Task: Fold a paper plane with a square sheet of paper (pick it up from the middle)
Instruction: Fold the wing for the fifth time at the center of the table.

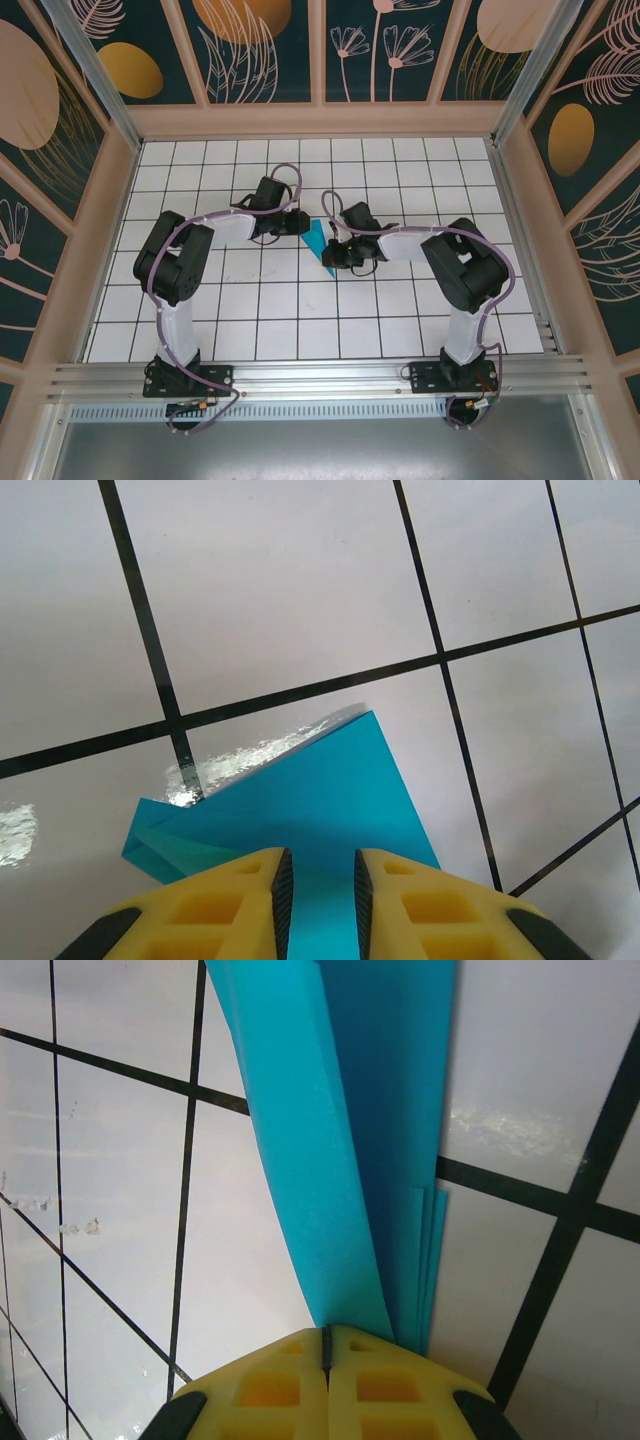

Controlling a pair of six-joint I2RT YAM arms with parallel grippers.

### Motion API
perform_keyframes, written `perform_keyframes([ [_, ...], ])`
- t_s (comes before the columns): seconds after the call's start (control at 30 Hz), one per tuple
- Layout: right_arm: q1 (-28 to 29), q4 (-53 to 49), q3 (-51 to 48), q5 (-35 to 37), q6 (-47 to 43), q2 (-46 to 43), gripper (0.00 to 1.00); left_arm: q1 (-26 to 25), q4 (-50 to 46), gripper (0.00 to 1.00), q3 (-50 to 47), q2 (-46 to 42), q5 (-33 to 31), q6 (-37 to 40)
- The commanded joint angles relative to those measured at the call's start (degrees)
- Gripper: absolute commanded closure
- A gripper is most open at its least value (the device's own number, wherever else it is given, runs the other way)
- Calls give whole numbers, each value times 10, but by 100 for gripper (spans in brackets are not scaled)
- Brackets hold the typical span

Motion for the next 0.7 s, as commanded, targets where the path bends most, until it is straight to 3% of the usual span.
perform_keyframes([
  [0.0, -5, -46, -22, 26, 4, 17, 98, 1, 9, 73, 2, 4, -6, 21],
  [0.2, -5, -46, -23, 24, 5, 20, 98, 1, 53, 74, -33, -12, 45, 5],
  [0.43, -5, -47, -22, 23, 6, 24, 98, 1, 115, 72, -82, -69, 59, 1],
  [0.67, -5, -49, -21, 19, 8, 26, 99, 0, 210, 68, -145, -85, 130, -67],
])
